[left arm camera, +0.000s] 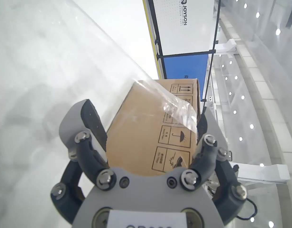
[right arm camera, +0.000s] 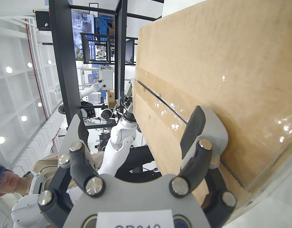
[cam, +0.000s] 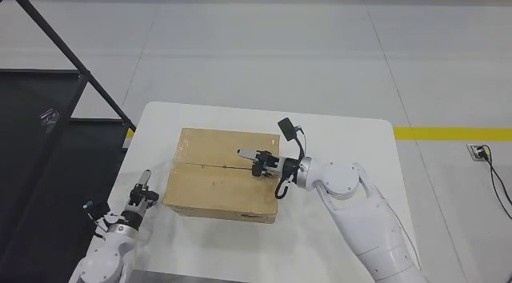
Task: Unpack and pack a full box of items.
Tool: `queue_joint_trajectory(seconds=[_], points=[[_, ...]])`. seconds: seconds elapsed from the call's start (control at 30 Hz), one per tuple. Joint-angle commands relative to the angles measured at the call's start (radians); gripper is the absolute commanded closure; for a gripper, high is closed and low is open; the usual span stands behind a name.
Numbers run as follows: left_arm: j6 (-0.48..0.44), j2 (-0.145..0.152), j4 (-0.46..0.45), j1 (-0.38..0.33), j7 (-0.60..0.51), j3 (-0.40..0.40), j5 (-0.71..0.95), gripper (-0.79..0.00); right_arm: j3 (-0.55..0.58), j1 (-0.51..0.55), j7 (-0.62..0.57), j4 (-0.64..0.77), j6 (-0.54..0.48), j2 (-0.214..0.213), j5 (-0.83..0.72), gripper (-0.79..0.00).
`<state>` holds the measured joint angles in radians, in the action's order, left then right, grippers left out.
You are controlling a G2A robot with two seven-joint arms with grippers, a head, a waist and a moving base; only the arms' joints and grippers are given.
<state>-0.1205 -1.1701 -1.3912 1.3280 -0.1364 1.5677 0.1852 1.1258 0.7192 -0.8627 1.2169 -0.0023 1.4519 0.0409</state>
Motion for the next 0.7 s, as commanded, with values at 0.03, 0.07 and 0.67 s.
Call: queue_joint_trajectory(seconds=[0.03,0.07,0.67], points=[[0.030,-0.012,0.047,-0.062,0.021,-0.031,0.073,-0.785,0.000,0.000,0.000,0.000,0.000,0.000,0.000,-0.785],[0.038,-0.016,0.065,-0.083,0.033,-0.038,0.090,-0.785,0.000,0.000,0.000,0.000,0.000,0.000,0.000,-0.785],[-0.039,-0.047,0.255,-0.274,0.077,-0.014,0.322,-0.785,0.000,0.000,0.000,0.000,0.000,0.000,0.000,-0.785]])
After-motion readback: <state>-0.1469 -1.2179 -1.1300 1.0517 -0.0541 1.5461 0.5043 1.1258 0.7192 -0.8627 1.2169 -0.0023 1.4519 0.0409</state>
